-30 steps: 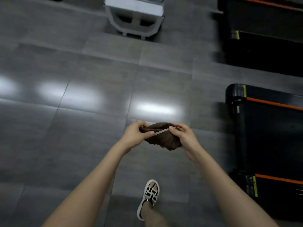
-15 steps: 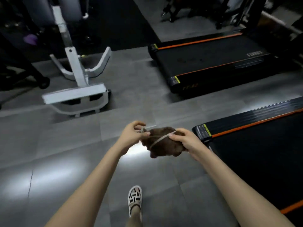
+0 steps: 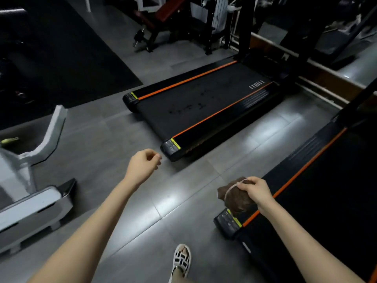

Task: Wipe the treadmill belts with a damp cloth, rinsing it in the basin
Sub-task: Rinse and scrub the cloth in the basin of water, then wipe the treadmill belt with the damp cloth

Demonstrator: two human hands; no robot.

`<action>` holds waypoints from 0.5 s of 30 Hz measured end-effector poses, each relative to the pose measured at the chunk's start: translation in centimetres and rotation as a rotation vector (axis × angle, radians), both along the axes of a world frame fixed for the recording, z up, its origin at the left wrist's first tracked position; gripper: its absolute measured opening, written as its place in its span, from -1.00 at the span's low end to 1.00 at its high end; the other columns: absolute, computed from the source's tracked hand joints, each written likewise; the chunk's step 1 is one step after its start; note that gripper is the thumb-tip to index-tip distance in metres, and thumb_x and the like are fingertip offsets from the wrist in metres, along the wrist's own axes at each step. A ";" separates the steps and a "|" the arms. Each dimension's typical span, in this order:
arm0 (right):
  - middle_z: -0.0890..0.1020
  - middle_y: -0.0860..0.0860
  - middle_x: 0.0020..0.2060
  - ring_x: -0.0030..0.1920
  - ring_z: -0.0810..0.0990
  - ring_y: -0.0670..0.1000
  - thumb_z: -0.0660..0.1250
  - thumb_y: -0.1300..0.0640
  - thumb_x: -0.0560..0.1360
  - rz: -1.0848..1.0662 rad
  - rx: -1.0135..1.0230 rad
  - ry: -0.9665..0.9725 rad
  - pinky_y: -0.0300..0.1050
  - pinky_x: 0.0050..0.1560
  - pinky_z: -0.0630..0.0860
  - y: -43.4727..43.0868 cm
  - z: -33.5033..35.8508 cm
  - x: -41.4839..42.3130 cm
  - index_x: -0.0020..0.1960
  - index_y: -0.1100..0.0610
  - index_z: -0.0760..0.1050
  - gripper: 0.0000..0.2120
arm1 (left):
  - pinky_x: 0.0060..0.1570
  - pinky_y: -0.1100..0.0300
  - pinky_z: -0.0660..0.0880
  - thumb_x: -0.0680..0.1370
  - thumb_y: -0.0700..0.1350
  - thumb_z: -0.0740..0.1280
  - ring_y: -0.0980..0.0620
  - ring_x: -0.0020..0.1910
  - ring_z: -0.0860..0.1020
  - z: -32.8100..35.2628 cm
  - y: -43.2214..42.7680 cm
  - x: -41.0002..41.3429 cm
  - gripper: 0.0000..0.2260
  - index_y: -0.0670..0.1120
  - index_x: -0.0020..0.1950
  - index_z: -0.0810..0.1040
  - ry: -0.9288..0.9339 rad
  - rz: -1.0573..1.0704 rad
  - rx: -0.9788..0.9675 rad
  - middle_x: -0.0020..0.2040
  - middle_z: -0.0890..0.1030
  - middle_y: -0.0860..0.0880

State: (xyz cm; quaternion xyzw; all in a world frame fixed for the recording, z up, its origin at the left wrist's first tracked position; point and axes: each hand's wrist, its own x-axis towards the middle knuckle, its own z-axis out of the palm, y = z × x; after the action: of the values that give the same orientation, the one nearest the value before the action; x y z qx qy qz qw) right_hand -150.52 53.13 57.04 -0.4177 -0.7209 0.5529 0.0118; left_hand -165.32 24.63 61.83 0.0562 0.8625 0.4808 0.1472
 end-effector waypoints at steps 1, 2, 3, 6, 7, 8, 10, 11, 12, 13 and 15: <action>0.63 0.16 -0.25 -0.24 0.60 0.11 0.44 0.27 0.41 -0.003 0.009 -0.008 -0.14 -0.27 0.49 1.5 -0.2 -2.3 -0.16 0.23 0.56 -0.93 | -0.14 0.10 0.51 0.57 -0.18 0.25 -0.01 -0.33 0.57 -0.1 1.6 -2.3 -0.81 -0.06 -0.22 0.55 0.010 -0.010 -0.001 -0.30 0.63 -0.04; 0.63 0.17 -0.26 -0.26 0.60 0.11 0.44 0.29 0.41 -0.010 0.012 -0.012 -0.15 -0.29 0.48 2.9 -0.4 -4.5 -0.16 0.25 0.56 -0.93 | -0.11 0.07 0.52 0.56 -0.17 0.26 -0.05 -0.29 0.59 -0.3 3.2 -4.4 -0.81 -0.04 -0.24 0.55 0.016 -0.017 0.000 -0.30 0.64 -0.04; 0.62 0.18 -0.27 -0.27 0.59 0.11 0.43 0.30 0.42 -0.018 0.010 -0.013 -0.15 -0.30 0.48 4.2 -0.6 -6.9 -0.15 0.26 0.55 -0.94 | -0.10 0.04 0.54 0.56 -0.15 0.26 -0.09 -0.24 0.61 -0.4 4.7 -6.5 -0.81 -0.04 -0.24 0.55 0.023 -0.018 -0.002 -0.28 0.64 -0.06; 0.63 0.20 -0.24 -0.21 0.61 0.16 0.41 0.31 0.43 -0.029 0.028 -0.033 -0.09 -0.22 0.52 8.0 -1.3 -13.8 -0.10 0.31 0.55 -0.92 | -0.12 0.04 0.54 0.54 -0.15 0.26 -0.06 -0.26 0.58 -0.9 8.7 -12.7 -0.83 -0.07 -0.22 0.57 0.038 -0.018 0.001 -0.32 0.63 -0.05; 0.63 0.22 -0.22 -0.18 0.62 0.18 0.41 0.31 0.43 -0.031 0.036 -0.038 -0.05 -0.16 0.54 9.2 -1.6 -16.0 -0.09 0.32 0.55 -0.91 | -0.13 0.08 0.52 0.54 -0.15 0.26 -0.02 -0.29 0.55 -1.1 9.9 -14.7 -0.83 -0.07 -0.23 0.57 0.044 -0.021 -0.002 -0.35 0.61 0.00; 0.63 0.23 -0.21 -0.17 0.62 0.18 0.41 0.32 0.43 -0.031 0.043 -0.043 -0.02 -0.12 0.54 10.3 -1.9 -18.3 -0.09 0.33 0.55 -0.91 | -0.15 0.12 0.50 0.54 -0.15 0.26 0.02 -0.30 0.53 -1.3 11.0 -16.8 -0.83 -0.06 -0.24 0.56 0.050 -0.022 -0.007 -0.37 0.58 0.05; 0.63 0.23 -0.21 -0.19 0.61 0.17 0.41 0.33 0.42 -0.009 0.056 -0.067 -0.03 -0.13 0.53 12.4 -2.5 -23.1 -0.09 0.34 0.54 -0.90 | -0.19 0.19 0.42 0.54 -0.15 0.26 0.04 -0.26 0.52 -1.8 13.2 -21.3 -0.83 -0.03 -0.25 0.54 0.064 -0.012 -0.034 -0.36 0.57 0.09; 0.62 0.22 -0.22 -0.22 0.60 0.15 0.41 0.34 0.42 0.001 0.057 -0.073 -0.08 -0.19 0.52 13.4 -2.8 -25.6 -0.09 0.34 0.54 -0.90 | -0.19 0.20 0.38 0.54 -0.14 0.26 0.04 -0.24 0.53 -2.2 14.2 -23.7 -0.83 -0.02 -0.24 0.54 0.070 -0.006 -0.047 -0.33 0.58 0.08; 0.61 0.21 -0.24 -0.27 0.58 0.13 0.41 0.35 0.42 0.007 0.059 -0.070 -0.12 -0.25 0.50 14.4 -3.1 -28.1 -0.11 0.33 0.53 -0.92 | -0.19 0.21 0.37 0.54 -0.13 0.26 0.03 -0.21 0.54 -2.7 15.3 -26.1 -0.84 -0.02 -0.22 0.55 0.071 -0.002 -0.056 -0.29 0.60 0.06; 0.60 0.19 -0.26 -0.32 0.56 0.09 0.40 0.36 0.42 0.010 0.062 -0.067 -0.15 -0.31 0.47 15.5 -3.3 -30.6 -0.12 0.32 0.53 -0.93 | -0.18 0.21 0.36 0.55 -0.12 0.26 0.03 -0.20 0.54 -3.2 16.5 -28.6 -0.85 -0.02 -0.20 0.55 0.072 -0.001 -0.063 -0.26 0.60 0.05; 0.59 0.16 -0.30 -0.34 0.55 0.05 0.40 0.35 0.42 0.010 0.075 -0.073 -0.17 -0.33 0.45 17.6 -3.8 -35.8 -0.13 0.30 0.53 -0.94 | -0.19 0.21 0.35 0.56 -0.10 0.25 0.02 -0.19 0.53 -4.4 18.9 -33.8 -0.85 0.00 -0.19 0.54 0.075 -0.004 -0.072 -0.24 0.60 0.05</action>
State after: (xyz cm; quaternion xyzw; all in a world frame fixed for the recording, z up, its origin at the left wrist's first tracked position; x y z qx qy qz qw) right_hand -186.27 70.75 53.20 -0.4332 -0.7432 0.5099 -0.0019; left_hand -199.08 43.49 57.46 0.0705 0.8840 0.4470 0.1179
